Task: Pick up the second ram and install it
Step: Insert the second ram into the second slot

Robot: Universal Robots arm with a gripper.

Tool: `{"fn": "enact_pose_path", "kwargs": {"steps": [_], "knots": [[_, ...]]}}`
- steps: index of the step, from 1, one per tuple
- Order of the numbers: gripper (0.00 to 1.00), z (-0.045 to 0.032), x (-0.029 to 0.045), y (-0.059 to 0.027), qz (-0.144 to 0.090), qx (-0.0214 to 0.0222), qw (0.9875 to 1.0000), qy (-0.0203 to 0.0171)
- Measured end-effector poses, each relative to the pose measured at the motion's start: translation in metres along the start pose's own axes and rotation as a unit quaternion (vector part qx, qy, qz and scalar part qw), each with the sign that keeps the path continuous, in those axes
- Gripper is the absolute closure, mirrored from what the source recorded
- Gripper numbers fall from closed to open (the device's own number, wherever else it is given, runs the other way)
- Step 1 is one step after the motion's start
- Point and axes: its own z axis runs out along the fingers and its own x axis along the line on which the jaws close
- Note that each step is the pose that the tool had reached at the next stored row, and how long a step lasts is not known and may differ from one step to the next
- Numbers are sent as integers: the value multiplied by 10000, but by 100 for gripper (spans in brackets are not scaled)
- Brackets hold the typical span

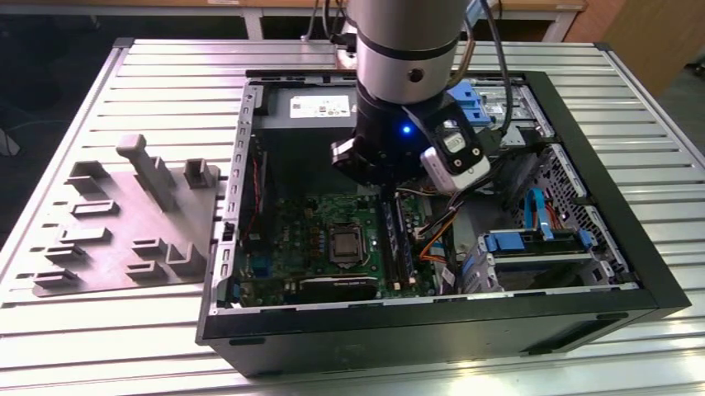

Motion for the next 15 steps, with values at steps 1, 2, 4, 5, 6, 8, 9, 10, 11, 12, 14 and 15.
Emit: {"fn": "enact_pose_path", "kwargs": {"steps": [1,2,4,5,6,8,9,10,11,12,14,15], "knots": [[87,7,-17,-1,0,0,10000,0],[87,13,-32,-1,0,0,10000,0],[87,28,-48,-3,0,-1,10000,0],[87,38,-49,-3,0,0,10000,0],[87,54,-48,-4,1,0,10000,0],[87,89,-47,-5,1,0,10000,0],[87,108,-46,-6,0,-1,10000,0],[87,125,-45,-7,0,0,10000,-1],[87,143,-44,-8,0,-1,10000,-1],[87,161,-43,-9,0,0,10000,-1],[87,191,-41,-10,0,0,10000,-1],[87,203,-41,-11,0,0,10000,-1]]}}
